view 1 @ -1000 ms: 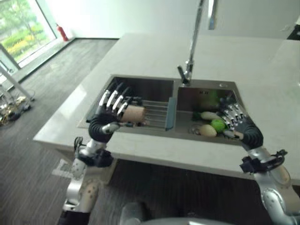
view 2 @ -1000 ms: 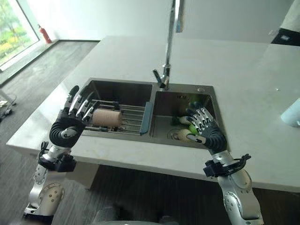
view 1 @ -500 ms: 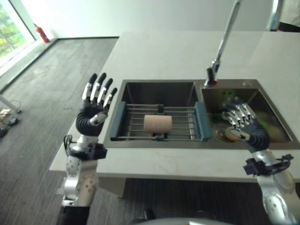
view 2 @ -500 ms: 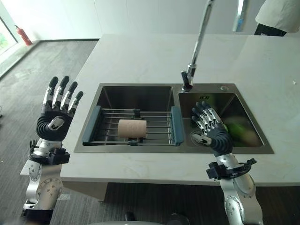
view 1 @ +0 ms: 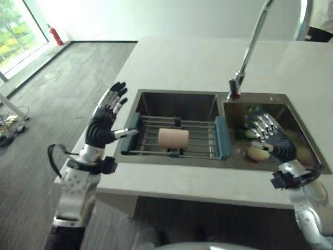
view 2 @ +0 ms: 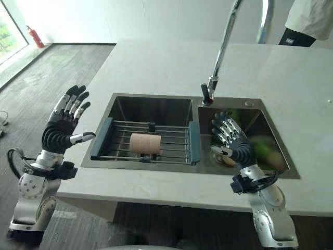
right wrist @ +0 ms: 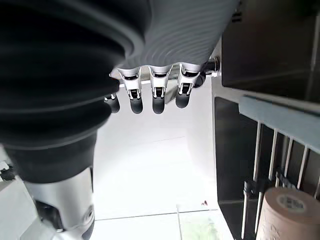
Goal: Place the dishes in the dishwasher.
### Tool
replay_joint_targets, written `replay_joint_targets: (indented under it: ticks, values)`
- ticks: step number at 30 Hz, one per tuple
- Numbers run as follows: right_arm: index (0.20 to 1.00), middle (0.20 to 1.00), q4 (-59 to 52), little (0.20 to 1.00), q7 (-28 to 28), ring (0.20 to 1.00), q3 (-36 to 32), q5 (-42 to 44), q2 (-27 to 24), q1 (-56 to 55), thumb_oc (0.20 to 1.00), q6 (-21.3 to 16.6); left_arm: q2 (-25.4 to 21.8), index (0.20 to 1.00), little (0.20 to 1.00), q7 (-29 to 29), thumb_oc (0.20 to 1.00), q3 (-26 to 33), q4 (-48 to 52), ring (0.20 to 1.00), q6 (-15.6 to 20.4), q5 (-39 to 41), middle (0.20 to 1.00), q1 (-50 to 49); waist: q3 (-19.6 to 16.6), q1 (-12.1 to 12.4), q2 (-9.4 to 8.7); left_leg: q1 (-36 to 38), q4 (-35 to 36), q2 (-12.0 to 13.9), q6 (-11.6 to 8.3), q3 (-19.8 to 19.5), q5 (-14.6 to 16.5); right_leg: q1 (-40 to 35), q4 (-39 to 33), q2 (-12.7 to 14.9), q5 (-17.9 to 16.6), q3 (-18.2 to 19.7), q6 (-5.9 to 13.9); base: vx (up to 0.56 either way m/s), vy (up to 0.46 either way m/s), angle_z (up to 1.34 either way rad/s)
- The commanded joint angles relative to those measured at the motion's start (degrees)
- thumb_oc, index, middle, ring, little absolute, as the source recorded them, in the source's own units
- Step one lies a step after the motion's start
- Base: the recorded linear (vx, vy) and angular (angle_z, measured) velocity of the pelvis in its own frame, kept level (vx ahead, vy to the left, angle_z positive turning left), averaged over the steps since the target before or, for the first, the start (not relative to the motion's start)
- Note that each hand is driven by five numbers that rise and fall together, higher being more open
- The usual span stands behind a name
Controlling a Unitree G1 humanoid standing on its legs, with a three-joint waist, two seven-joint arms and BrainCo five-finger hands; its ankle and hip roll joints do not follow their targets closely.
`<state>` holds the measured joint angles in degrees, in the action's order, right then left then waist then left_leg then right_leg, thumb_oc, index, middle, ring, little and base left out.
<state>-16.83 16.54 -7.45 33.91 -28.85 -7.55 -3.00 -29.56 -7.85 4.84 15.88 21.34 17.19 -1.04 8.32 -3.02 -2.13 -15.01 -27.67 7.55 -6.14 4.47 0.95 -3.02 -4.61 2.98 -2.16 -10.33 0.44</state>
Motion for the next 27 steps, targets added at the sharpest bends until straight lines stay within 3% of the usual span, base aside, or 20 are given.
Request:
replay_joint_targets:
  ticks: [1,4,7,13,22,27]
  values:
    - [1.000,1.000,-1.41,1.000,2.09,1.000,-0.98,2.02,-0.17,4.52,1.000,-2.37,-7.36,1.000,1.000,9.48,1.000,1.85,0.10,1.000,2.31,-18.17,1.000,3.18,-1.14,-2.44,3.02,18.21,31.50,0.61,0.33,6.55,-2.24,-0.70,0.00,2.90,1.73,-0.29,6.99,0.14,0.366,-0.79]
    - [1.000,1.000,-1.34,1.000,3.41,1.000,-0.59,0.22,0.56,4.80,1.000,-1.42,-9.68,1.000,1.000,9.28,1.000,-0.72,-1.04,1.000,0.48,-24.78,1.000,7.36,-1.81,-3.77,3.76,19.26,32.67,0.79,0.11,6.83,-1.22,-0.58,-0.02,3.69,1.86,-0.99,7.85,0.06,0.209,-0.31]
    - [1.000,1.000,-0.83,1.000,1.69,1.000,-0.13,2.28,-2.20,6.30,1.000,1.75,-15.45,1.000,1.000,12.16,1.000,-2.26,-3.30,1.000,-1.21,-27.96,1.000,11.27,-2.91,-4.88,4.50,20.91,32.67,0.34,0.69,7.96,-0.13,-1.41,0.18,4.04,2.45,-0.35,8.35,0.08,0.129,-0.01]
    - [1.000,1.000,-0.07,1.000,3.13,1.000,0.65,2.24,-3.95,6.59,1.000,2.02,-19.74,1.000,1.000,11.19,1.000,-4.81,-8.12,1.000,-6.65,-31.38,1.000,16.58,-4.40,-6.44,4.98,22.07,32.67,-0.31,1.42,9.86,0.79,-1.88,0.02,4.58,2.60,1.46,9.01,0.05,0.088,-0.09]
    - [1.000,1.000,0.52,1.000,4.71,1.000,1.39,2.29,-5.59,7.25,1.000,3.81,-20.65,1.000,1.000,2.85,1.000,-10.28,-17.42,1.000,-13.49,-27.03,1.000,20.08,-5.76,-7.72,5.36,23.07,32.67,-0.68,2.05,10.88,1.24,-2.30,-0.21,4.47,2.35,3.43,9.48,0.04,0.037,-0.18]
    - [1.000,1.000,0.85,1.000,5.08,1.000,2.32,2.08,-5.74,7.86,1.000,3.78,-17.62,1.000,1.000,-2.57,1.000,-15.29,-21.08,1.000,-18.53,-26.26,1.000,21.61,-6.21,-8.06,5.03,23.36,32.67,-0.71,2.34,11.25,1.37,-2.52,-0.39,4.22,2.19,4.12,9.67,0.00,0.004,-0.02]
